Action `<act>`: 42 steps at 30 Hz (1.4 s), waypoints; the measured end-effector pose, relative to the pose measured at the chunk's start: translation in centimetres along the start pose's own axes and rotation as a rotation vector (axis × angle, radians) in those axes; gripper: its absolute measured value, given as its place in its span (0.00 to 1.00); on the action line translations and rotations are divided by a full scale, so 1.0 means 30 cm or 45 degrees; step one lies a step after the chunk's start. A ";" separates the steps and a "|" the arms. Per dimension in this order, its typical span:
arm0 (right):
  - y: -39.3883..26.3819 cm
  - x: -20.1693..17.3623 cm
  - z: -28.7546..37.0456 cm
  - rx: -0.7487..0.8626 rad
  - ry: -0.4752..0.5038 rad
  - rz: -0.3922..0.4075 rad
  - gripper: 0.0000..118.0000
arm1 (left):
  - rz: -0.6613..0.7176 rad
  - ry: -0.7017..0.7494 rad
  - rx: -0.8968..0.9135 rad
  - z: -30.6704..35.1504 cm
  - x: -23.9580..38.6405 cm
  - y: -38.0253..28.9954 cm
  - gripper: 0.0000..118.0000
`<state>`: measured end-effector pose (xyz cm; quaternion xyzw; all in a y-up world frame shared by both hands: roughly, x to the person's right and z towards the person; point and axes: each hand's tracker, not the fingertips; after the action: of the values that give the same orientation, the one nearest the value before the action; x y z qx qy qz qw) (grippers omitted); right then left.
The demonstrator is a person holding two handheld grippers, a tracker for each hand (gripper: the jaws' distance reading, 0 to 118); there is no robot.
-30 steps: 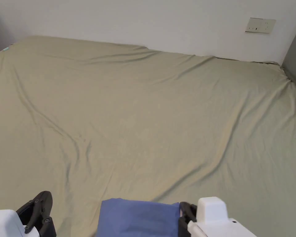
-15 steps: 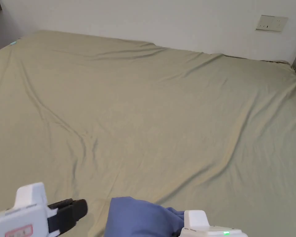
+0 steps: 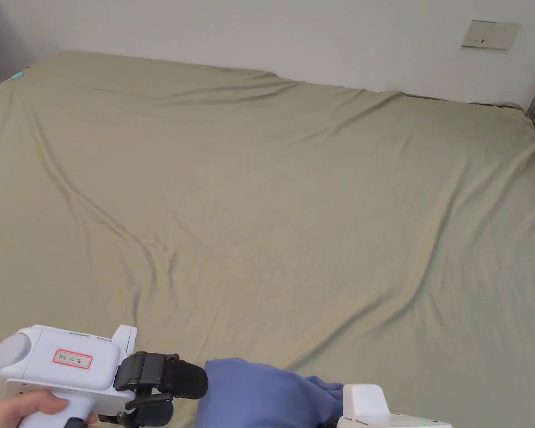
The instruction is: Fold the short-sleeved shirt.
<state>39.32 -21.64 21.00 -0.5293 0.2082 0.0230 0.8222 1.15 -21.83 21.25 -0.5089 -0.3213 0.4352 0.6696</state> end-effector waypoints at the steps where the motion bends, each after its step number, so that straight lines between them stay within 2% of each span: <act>1: -0.001 -0.001 0.000 0.000 0.000 -0.002 0.02 | 0.062 -0.045 -0.020 -0.027 -0.012 -0.010 1.00; 6: -0.007 -0.002 0.000 0.008 -0.001 -0.003 0.02 | 0.007 0.096 -0.128 -0.158 -0.043 -0.020 1.00; 9: -0.010 0.004 -0.007 0.014 0.001 -0.004 0.02 | 0.001 -0.079 -0.159 -0.197 -0.069 0.014 1.00; 12: -0.016 0.006 -0.006 0.024 0.004 -0.008 0.02 | -0.006 -0.017 -0.201 -0.247 -0.066 0.029 0.98; 13: -0.018 0.009 -0.003 0.031 0.007 -0.008 0.02 | 0.004 0.032 -0.192 -0.250 -0.072 0.034 0.95; 16: -0.032 0.025 0.011 0.059 0.023 -0.039 0.02 | 0.066 0.038 -0.106 -0.215 -0.083 0.044 0.66; 17: -0.037 0.032 0.015 0.066 0.032 -0.052 0.02 | 0.074 0.058 -0.097 -0.202 -0.088 0.048 0.53; 18: -0.042 0.038 0.020 0.075 0.040 -0.061 0.02 | 0.066 0.077 -0.097 -0.191 -0.092 0.048 0.46; 21: -0.056 0.060 0.064 0.134 0.083 -0.111 0.02 | 0.058 0.079 -0.089 -0.185 -0.072 0.031 0.37; 24: -0.074 0.093 0.174 0.310 0.094 -0.183 0.02 | 0.030 0.108 -0.085 -0.194 -0.036 0.026 0.36; 26: -0.097 0.114 0.294 0.532 0.019 -0.179 0.02 | 0.012 0.136 -0.093 -0.194 -0.009 0.036 0.34; 27: -0.113 0.116 0.355 0.673 -0.057 -0.139 0.02 | -0.002 0.140 -0.098 -0.194 0.007 0.032 0.34; 29: -0.163 0.099 0.479 0.995 -0.291 -0.041 0.02 | -0.017 0.168 -0.106 -0.193 0.038 0.039 0.34; 31: -0.201 0.083 0.563 1.203 -0.444 -0.004 0.02 | -0.023 0.192 -0.110 -0.190 0.069 0.037 0.33; 36: -0.224 0.036 0.657 1.355 -0.560 0.044 0.03 | -0.047 0.253 -0.119 -0.179 0.138 0.031 0.31; 39: -0.220 0.003 0.677 1.353 -0.517 0.068 0.03 | -0.059 0.257 -0.120 -0.140 0.159 0.041 0.30; 42: -0.196 -0.030 0.677 1.345 -0.506 0.134 0.03 | -0.047 0.273 -0.106 -0.055 0.163 0.068 0.30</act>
<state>46.49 -6.20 33.56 -0.0204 0.0587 0.0559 0.9965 4.10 -17.82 18.76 -0.5739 -0.2751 0.3523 0.6862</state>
